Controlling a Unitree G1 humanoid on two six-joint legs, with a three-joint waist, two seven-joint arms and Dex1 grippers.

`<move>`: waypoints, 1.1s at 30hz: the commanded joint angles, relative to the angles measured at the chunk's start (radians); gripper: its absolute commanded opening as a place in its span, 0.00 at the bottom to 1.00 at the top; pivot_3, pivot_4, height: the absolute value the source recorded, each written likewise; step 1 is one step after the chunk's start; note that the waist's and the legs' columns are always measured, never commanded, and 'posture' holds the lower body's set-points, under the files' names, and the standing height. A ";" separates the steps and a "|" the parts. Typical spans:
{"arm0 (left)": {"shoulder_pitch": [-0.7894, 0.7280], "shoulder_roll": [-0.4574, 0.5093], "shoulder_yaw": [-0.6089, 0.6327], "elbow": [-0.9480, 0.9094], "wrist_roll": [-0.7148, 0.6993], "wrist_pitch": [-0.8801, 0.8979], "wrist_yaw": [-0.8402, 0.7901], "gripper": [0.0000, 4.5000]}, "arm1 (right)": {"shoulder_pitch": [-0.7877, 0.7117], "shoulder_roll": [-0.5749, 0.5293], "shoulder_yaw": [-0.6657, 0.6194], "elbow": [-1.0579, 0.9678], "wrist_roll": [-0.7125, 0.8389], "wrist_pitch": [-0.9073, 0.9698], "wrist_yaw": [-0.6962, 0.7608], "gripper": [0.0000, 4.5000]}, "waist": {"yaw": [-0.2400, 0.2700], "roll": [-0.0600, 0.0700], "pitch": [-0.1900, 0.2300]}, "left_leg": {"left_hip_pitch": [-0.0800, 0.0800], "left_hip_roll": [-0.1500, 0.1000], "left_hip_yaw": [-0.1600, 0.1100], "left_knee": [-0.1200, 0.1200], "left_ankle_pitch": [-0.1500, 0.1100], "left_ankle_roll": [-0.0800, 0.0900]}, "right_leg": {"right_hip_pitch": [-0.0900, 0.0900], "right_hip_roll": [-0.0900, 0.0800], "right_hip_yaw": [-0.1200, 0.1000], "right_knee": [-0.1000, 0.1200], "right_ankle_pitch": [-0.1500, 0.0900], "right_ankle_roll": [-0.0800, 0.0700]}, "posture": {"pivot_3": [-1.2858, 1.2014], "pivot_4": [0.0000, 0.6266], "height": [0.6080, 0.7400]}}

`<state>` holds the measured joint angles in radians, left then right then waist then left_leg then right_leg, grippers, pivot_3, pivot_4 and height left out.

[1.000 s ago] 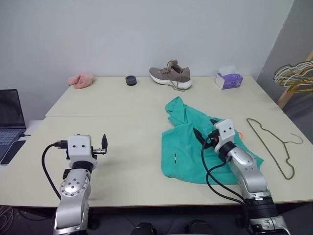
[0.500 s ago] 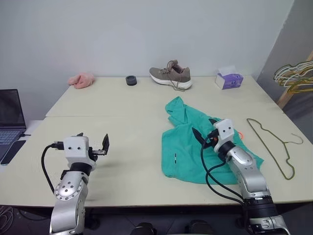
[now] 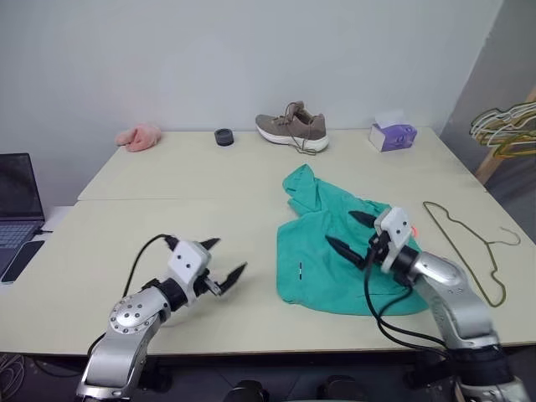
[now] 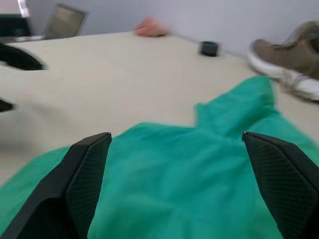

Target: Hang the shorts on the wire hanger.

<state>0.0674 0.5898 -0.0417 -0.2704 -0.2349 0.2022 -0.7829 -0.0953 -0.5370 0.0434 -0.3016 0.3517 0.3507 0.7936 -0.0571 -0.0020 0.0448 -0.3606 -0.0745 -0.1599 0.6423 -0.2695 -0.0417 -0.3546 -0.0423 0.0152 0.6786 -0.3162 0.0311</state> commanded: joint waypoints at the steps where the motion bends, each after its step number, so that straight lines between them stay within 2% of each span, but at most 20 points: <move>1: -0.061 0.075 -0.081 -0.012 -0.032 0.043 -0.173 1.00 | 0.036 -0.103 -0.002 -0.138 0.073 0.072 0.110 0.99 | -0.014 0.001 0.001 | 0.000 0.000 0.001 0.000 0.000 0.000 | 0.000 0.000 0.000 0.000 0.000 0.000 | 0.43 0.00 1.00; 4: -0.121 0.128 -0.146 0.038 -0.011 0.045 -0.277 1.00 | 0.076 -0.181 -0.006 -0.200 0.094 0.103 0.151 0.99 | -0.036 0.001 0.002 | 0.000 0.001 0.001 0.000 0.000 0.001 | 0.000 0.000 0.000 0.000 0.000 0.001 | 0.41 0.00 1.00; 7: -0.189 0.140 -0.224 0.118 0.051 0.015 -0.336 1.00 | 0.108 -0.223 -0.019 -0.238 0.109 0.124 0.161 0.99 | -0.060 0.001 0.003 | 0.000 0.001 0.001 0.000 0.000 0.001 | 0.000 0.000 0.000 0.000 0.000 0.001 | 0.40 0.00 1.00; 14: -0.336 0.018 -0.326 0.334 0.181 -0.114 -0.305 1.00 | 0.166 -0.244 -0.035 -0.283 0.104 0.123 0.131 0.99 | -0.093 -0.003 0.003 | 0.000 0.001 0.001 0.001 -0.001 0.001 | 0.000 0.000 0.000 -0.001 0.000 0.002 | 0.39 0.00 1.00; 20: -0.386 -0.047 -0.340 0.438 0.239 -0.217 -0.274 1.00 | 0.211 -0.272 -0.057 -0.287 0.085 0.104 0.131 0.99 | -0.109 -0.003 0.003 | -0.001 0.000 0.001 0.002 -0.001 0.002 | 0.001 -0.001 0.000 -0.003 0.001 0.004 | 0.38 0.00 1.00; 24: -0.409 -0.073 -0.324 0.496 0.260 -0.285 -0.240 0.81 | 0.220 -0.290 -0.069 -0.270 0.069 0.087 0.133 1.00 | -0.113 -0.004 0.003 | 0.000 0.000 0.001 0.003 -0.001 0.002 | 0.002 -0.001 0.000 -0.003 0.002 0.007 | 0.38 0.00 1.00; 29: -0.418 -0.086 -0.311 0.528 0.267 -0.339 -0.222 0.46 | 0.227 -0.316 -0.077 -0.241 0.031 0.055 0.149 1.00 | -0.125 -0.004 0.003 | 0.000 0.000 0.001 0.004 -0.001 0.002 | 0.002 -0.001 0.000 -0.003 0.003 0.008 | 0.38 0.00 1.00; 33: -0.411 -0.085 -0.307 0.526 0.258 -0.358 -0.226 0.17 | 0.221 -0.344 -0.057 -0.184 -0.059 -0.009 0.142 1.00 | -0.139 -0.004 0.002 | 0.000 0.000 0.001 0.004 -0.001 0.002 | 0.002 -0.001 0.000 -0.003 0.003 0.008 | 0.38 0.00 1.00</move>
<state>-0.3290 0.5032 -0.3668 0.2601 0.0212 -0.1407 -1.0148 0.1371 -0.8638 -0.0068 -0.4996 0.3324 0.3854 0.9377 -0.1958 -0.0060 0.0471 -0.3611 -0.0743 -0.1591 0.6459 -0.2705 -0.0398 -0.3524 -0.0435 0.0153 0.6754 -0.3130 0.0392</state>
